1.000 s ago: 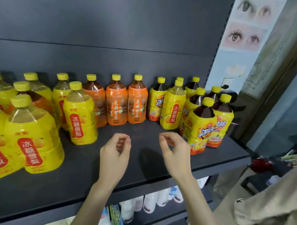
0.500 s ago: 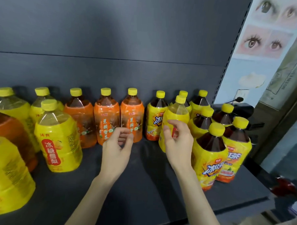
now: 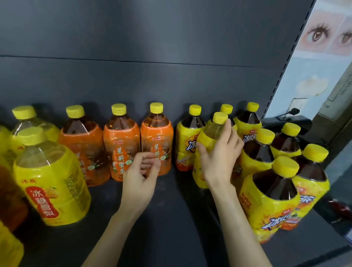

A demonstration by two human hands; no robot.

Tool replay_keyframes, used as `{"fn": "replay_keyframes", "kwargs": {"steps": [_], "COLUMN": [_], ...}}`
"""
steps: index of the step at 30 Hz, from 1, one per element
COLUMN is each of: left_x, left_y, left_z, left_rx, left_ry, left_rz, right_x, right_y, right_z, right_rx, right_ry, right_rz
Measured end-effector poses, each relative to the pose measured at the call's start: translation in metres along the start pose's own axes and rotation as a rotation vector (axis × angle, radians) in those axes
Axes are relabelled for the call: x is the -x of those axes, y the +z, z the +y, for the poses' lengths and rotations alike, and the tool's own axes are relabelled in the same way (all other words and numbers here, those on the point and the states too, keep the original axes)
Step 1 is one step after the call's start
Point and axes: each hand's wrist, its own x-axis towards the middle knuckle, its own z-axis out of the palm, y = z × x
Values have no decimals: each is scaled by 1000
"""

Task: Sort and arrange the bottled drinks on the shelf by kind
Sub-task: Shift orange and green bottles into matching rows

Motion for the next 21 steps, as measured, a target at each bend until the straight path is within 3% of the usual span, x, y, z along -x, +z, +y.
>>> {"fn": "replay_keyframes", "kwargs": {"steps": [7, 16, 21], "left_x": [19, 66, 50], "left_y": [-15, -70, -98], "left_z": [0, -5, -10], "left_rx": [-44, -322, -260], "left_ry": [29, -69, -196], "left_rz": [123, 675, 682], "right_x": [24, 72, 96], "right_y": [-7, -6, 1], "right_z": [-9, -48, -61], "right_rx": [-164, -416, -682], "right_ry": [-147, -217, -108], "right_rz": [-57, -129, -333]}}
